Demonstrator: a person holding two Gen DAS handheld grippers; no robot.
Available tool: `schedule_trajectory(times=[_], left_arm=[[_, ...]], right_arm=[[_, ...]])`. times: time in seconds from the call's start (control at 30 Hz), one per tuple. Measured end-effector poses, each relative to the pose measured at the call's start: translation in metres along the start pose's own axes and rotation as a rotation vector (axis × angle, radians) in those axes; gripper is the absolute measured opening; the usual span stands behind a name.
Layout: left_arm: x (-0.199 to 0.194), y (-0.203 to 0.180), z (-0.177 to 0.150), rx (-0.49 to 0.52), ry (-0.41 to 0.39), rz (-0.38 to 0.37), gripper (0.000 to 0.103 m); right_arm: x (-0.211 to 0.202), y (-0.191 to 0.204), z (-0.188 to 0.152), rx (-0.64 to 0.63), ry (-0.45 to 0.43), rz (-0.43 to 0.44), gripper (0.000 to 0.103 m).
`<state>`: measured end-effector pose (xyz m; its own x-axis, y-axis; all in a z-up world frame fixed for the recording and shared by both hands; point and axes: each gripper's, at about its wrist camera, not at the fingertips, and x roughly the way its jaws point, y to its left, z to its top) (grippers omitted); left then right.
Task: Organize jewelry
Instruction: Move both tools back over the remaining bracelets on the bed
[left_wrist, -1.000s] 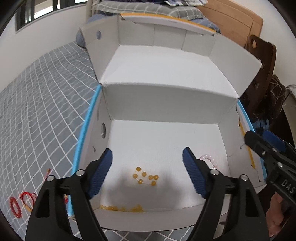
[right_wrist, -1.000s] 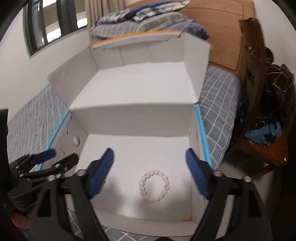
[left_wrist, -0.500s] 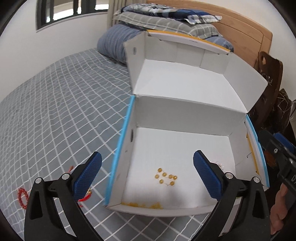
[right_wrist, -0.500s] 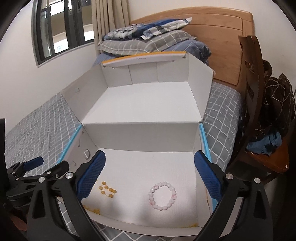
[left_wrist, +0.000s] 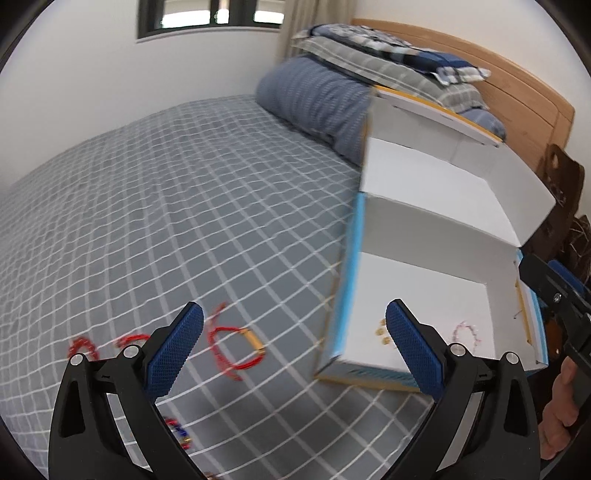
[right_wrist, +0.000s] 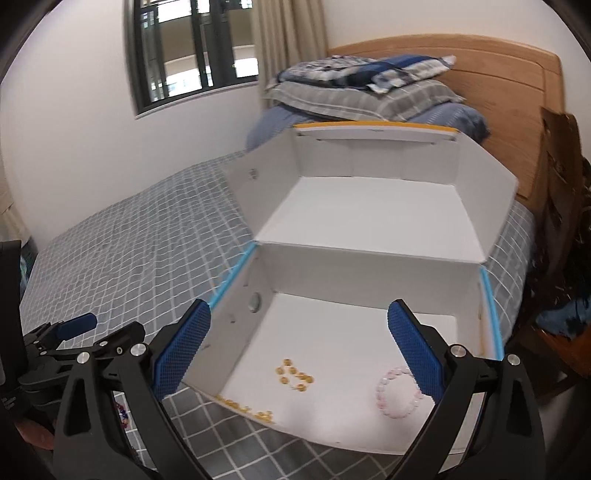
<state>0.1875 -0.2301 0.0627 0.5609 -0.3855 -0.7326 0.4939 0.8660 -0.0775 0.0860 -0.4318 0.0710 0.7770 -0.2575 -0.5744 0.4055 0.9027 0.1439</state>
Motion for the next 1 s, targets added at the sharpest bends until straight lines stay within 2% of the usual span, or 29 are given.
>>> schedule_trajectory(times=[0.3, 0.5, 0.7, 1.0], left_arm=[[-0.03, 0.078, -0.023, -0.088, -0.007, 0.115, 0.097], [-0.044, 0.138, -0.043, -0.183, -0.006, 0.209, 0.097], [-0.045, 0.183, -0.061, -0.255, 0.013, 0.255, 0.097], [-0.025, 0.222, -0.075, -0.306, 0.046, 0.289, 0.097]], right_arm=[[-0.004, 0.074, -0.006, -0.149, -0.016, 0.057, 0.093], [-0.002, 0.111, -0.014, -0.221, 0.0, 0.108, 0.093], [0.006, 0.144, -0.029, -0.272, 0.033, 0.149, 0.093], [0.033, 0.19, -0.056, -0.347, 0.108, 0.195, 0.093]])
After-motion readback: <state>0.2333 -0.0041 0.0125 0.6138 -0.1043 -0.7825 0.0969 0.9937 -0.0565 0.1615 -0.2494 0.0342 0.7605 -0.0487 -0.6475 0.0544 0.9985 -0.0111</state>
